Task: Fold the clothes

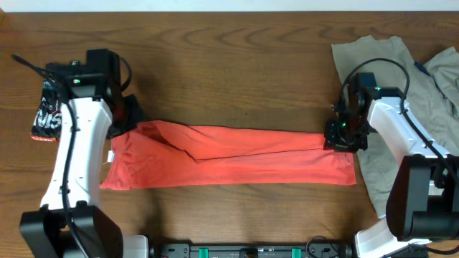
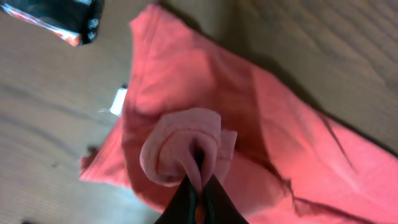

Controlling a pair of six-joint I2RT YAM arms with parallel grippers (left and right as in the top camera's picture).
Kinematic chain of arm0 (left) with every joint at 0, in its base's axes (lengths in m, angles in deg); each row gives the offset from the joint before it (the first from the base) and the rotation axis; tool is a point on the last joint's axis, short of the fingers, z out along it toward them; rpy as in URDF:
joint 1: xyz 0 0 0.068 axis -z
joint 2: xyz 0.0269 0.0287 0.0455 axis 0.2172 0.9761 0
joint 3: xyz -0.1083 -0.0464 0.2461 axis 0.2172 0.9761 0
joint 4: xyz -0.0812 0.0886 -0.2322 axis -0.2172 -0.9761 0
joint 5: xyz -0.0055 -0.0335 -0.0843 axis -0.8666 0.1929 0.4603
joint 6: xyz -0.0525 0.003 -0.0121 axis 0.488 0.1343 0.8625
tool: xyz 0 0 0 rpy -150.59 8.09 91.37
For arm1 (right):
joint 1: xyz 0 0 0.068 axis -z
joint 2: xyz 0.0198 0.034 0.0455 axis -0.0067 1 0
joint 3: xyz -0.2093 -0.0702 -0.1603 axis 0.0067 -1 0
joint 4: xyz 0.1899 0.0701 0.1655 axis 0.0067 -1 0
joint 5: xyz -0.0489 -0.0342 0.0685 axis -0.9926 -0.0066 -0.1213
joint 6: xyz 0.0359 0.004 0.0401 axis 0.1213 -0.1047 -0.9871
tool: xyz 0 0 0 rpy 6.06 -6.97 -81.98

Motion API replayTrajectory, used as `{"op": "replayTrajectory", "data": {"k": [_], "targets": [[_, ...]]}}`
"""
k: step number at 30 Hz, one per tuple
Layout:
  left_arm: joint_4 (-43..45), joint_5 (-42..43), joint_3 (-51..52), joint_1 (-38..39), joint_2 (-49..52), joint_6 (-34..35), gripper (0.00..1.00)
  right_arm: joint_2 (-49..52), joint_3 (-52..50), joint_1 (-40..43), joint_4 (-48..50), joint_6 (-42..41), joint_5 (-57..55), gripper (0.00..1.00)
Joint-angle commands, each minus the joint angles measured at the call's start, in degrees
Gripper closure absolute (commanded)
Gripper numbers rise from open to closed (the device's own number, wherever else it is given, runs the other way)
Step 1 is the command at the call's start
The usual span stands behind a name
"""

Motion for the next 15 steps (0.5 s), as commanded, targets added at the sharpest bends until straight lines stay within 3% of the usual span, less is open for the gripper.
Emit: {"op": "replayTrajectory", "data": {"k": [1,10,15], "targets": [[2.73,-1.22,3.67,0.63,0.07,0.46,0.94,-0.15,-0.76,-0.44,0.15,0.81,0.15,0.73],[15.3,-0.92,15.91,0.61,0.15,0.48,0.93,-0.15,-0.79,-0.44,0.15,0.81,0.2,0.73],[21.86,3.39,20.76,0.61,0.17,0.46,0.93,-0.15,-0.79,-0.44,0.17,0.81,0.2,0.73]]}}
